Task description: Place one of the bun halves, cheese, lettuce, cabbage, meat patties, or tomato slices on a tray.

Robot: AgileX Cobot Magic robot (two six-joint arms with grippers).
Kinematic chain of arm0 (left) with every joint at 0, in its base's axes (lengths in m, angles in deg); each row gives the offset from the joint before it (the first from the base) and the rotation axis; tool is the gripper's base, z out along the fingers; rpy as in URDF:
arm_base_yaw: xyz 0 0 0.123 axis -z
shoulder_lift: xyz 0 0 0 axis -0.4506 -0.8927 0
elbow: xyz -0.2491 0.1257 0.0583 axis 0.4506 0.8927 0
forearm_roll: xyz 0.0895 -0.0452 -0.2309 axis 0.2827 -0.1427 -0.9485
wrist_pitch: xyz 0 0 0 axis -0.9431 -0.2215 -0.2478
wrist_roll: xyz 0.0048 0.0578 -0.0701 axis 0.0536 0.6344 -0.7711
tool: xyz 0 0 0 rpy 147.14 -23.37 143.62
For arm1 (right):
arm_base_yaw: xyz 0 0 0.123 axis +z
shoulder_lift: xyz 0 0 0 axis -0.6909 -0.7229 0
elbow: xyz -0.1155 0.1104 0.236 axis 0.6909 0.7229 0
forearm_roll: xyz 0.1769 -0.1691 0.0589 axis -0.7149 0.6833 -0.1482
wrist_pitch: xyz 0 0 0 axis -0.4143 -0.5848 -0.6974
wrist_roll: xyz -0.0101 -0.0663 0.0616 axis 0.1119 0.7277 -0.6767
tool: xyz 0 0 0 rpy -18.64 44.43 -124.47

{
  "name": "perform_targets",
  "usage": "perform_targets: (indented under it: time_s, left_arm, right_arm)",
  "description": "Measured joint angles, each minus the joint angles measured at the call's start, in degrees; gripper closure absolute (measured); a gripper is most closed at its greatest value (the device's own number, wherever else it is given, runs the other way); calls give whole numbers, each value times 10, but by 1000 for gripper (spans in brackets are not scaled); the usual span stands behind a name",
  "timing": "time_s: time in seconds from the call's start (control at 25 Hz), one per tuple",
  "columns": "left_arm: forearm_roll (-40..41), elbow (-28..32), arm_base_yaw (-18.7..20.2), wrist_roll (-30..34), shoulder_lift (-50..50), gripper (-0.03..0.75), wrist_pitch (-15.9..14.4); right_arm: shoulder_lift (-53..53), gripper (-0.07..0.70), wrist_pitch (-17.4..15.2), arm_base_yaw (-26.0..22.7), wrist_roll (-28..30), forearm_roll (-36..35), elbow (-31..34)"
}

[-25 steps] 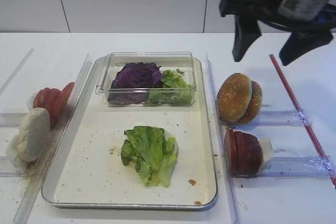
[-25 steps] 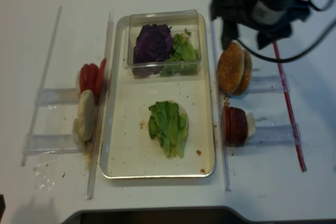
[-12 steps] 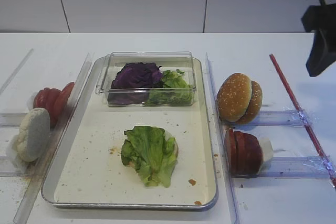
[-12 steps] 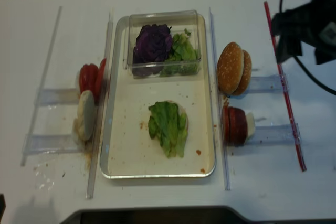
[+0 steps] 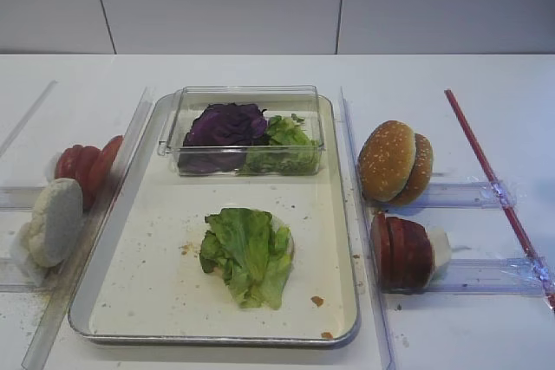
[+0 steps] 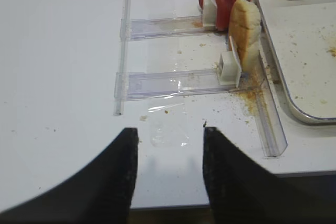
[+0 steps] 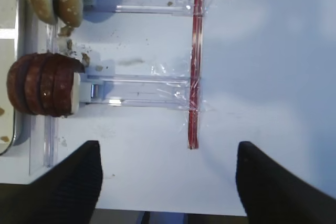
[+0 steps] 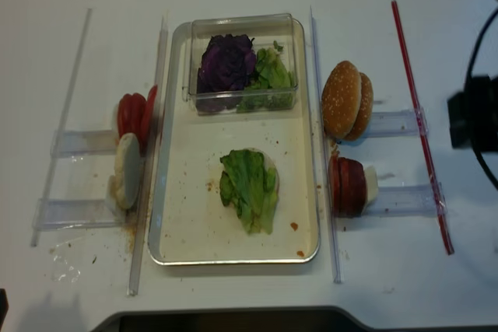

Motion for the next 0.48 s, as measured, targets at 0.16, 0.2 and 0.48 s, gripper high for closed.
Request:
perform_targets:
  time_s: [0.16, 0.2, 0.48]
  left_arm:
    - [0, 0, 0, 0, 0, 429, 0]
    - [0, 0, 0, 0, 0, 429, 0]
    - [0, 0, 0, 0, 0, 429, 0]
  right_arm:
    - [58, 90, 0, 0, 3, 1, 39]
    - [74, 90, -1, 0, 4, 1, 46]
    - [197, 91, -6, 0, 6, 13, 90]
